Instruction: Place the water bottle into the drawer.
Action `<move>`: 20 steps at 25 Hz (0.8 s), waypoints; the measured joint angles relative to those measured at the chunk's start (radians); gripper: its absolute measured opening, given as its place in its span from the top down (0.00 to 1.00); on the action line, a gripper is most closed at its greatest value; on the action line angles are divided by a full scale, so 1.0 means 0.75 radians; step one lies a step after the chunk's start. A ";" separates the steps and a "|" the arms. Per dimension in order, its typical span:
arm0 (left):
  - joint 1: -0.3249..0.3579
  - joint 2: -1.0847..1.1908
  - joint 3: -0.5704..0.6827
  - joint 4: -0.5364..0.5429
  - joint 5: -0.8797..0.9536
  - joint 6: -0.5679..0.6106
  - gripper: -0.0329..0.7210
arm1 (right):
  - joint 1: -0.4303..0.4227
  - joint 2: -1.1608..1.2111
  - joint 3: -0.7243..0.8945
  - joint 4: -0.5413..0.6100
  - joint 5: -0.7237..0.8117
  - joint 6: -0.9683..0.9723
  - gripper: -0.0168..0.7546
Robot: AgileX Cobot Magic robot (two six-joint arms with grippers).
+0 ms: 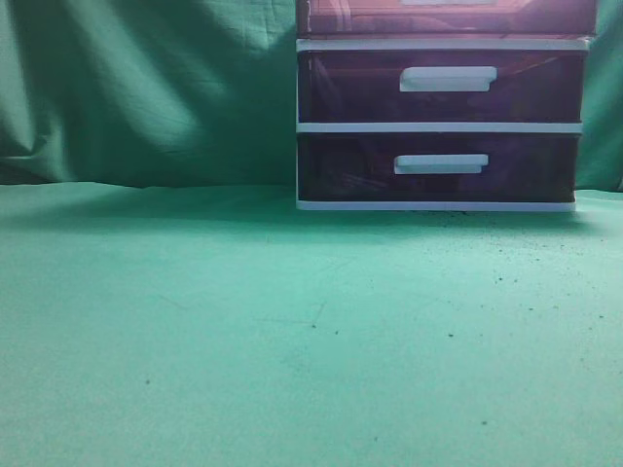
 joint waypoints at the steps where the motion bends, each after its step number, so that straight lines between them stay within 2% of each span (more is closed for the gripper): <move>1: 0.000 0.000 0.000 0.000 0.000 0.000 0.96 | 0.000 0.000 0.000 0.001 0.000 0.000 0.98; 10: 0.000 0.000 0.000 0.000 0.000 0.000 0.96 | 0.000 0.000 0.000 0.003 0.002 0.000 0.98; 12: 0.038 0.000 0.000 0.000 0.000 0.000 0.96 | 0.000 0.000 0.000 0.003 0.002 -0.002 0.98; 14: 0.120 0.000 0.003 0.016 0.000 0.000 0.96 | 0.000 0.000 0.000 0.003 0.002 -0.002 0.98; 17: 0.304 0.000 0.003 0.133 -0.012 0.000 0.96 | 0.000 0.000 0.000 0.003 0.002 -0.002 0.98; 20: 0.544 0.000 0.005 0.178 -0.033 0.000 0.96 | 0.000 0.000 0.000 0.003 0.002 -0.002 0.98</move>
